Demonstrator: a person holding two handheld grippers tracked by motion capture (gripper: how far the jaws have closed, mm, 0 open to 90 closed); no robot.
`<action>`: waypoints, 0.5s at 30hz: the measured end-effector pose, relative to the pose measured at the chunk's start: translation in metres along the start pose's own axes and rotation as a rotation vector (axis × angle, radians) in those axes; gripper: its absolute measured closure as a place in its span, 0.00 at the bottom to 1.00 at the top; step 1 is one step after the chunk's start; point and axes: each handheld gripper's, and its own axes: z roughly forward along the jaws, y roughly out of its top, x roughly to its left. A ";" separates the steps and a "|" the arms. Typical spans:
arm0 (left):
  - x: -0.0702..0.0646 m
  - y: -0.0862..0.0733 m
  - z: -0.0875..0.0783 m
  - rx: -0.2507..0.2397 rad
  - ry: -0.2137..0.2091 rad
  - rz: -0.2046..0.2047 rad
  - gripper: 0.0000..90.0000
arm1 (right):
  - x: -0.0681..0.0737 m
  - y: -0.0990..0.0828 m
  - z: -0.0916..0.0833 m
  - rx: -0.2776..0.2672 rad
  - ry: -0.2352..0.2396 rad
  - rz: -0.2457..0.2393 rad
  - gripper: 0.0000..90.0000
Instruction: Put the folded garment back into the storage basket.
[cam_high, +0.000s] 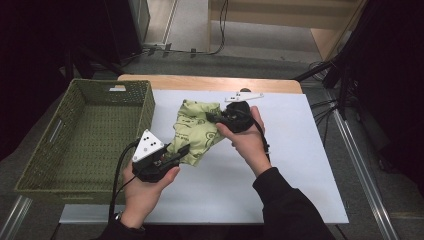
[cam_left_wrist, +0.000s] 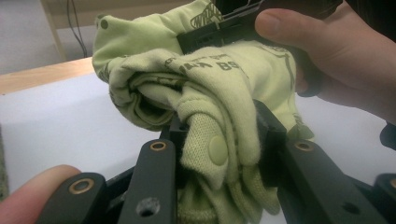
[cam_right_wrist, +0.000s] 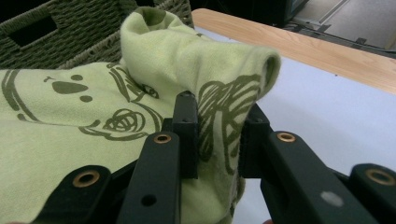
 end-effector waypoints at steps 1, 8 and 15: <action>0.002 0.001 -0.003 -0.003 0.005 0.001 0.73 | 0.001 0.001 0.001 0.001 0.001 -0.001 0.80; 0.011 0.002 -0.011 -0.007 0.030 -0.009 0.73 | 0.009 0.010 0.009 0.004 0.007 -0.019 0.80; 0.020 0.003 -0.021 -0.012 0.049 -0.014 0.73 | 0.020 0.020 0.019 0.005 0.025 -0.030 0.80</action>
